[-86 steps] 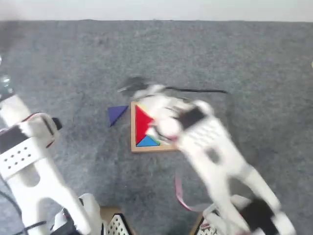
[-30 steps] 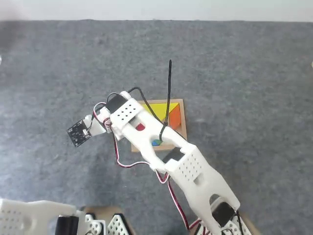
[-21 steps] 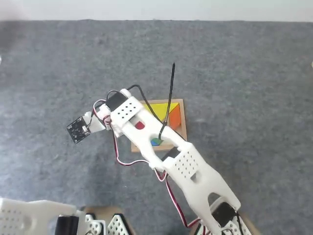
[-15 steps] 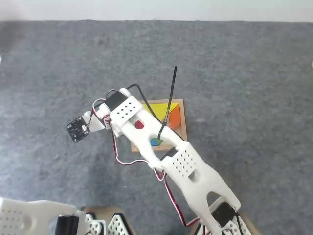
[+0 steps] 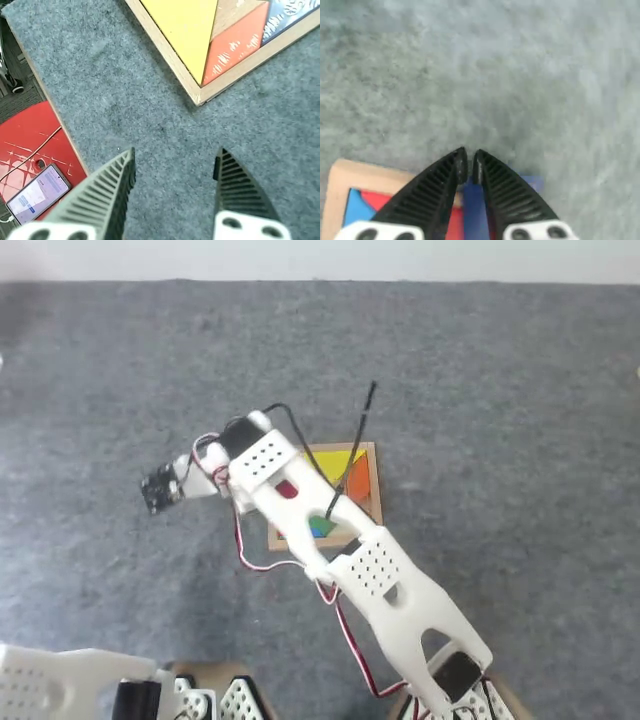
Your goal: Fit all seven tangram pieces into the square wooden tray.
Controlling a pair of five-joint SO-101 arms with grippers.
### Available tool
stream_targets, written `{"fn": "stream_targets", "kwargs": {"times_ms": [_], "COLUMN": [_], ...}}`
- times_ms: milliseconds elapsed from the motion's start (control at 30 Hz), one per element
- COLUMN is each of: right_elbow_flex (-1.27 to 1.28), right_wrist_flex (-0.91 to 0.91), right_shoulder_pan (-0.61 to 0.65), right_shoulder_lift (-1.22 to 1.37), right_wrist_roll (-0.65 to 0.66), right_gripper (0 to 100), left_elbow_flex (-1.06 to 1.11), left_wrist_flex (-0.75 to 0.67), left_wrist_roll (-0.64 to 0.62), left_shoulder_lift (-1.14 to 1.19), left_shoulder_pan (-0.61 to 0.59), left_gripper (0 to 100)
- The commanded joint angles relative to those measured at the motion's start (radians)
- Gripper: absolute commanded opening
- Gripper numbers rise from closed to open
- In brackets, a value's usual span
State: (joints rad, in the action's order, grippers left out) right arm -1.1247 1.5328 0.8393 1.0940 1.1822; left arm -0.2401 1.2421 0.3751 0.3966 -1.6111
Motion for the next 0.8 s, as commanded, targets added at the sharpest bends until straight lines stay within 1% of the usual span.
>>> {"fn": "stream_targets", "kwargs": {"times_ms": [0, 67, 133, 233, 300, 400, 533, 667, 767], "right_elbow_flex": [-0.13, -0.193, -0.255, -0.301, -0.307, -0.322, -0.298, -0.281, -0.31], "right_wrist_flex": [0.064, 0.104, 0.168, 0.257, 0.254, 0.154, 0.013, -0.061, -0.091], "right_shoulder_pan": [-0.041, -0.044, -0.047, -0.079, -0.124, -0.174, -0.163, -0.137, -0.136], "right_shoulder_lift": [-0.028, -0.03, -0.025, -0.022, -0.022, -0.022, 0.008, 0.104, 0.159], "right_wrist_roll": [-0.132, -0.253, -0.364, -0.442, -0.496, -0.641, -0.867, -0.967, -0.98], "right_gripper": [3.9, 6.3, 11.4, 16.7, 15.7, 12.1, 10.3, 15.0, 16.7], "left_elbow_flex": [-0.028, -0.028, -0.028, -0.03, -0.03, -0.03, -0.028, -0.031, -0.028], "left_wrist_flex": [0.012, 0.009, 0.008, 0.006, 0.005, 0.005, 0.005, -0.005, -0.038], "left_wrist_roll": [0.006, 0.006, 0.006, 0.006, 0.006, 0.006, 0.006, 0.006, 0.005], "left_shoulder_lift": [-0.081, -0.081, -0.081, -0.081, -0.081, -0.081, -0.078, -0.081, -0.077], "left_shoulder_pan": [0.011, 0.011, 0.011, 0.011, 0.011, 0.021, 0.034, 0.035, 0.035], "left_gripper": [25, 25, 25, 25, 25, 25, 25, 25, 25]}}
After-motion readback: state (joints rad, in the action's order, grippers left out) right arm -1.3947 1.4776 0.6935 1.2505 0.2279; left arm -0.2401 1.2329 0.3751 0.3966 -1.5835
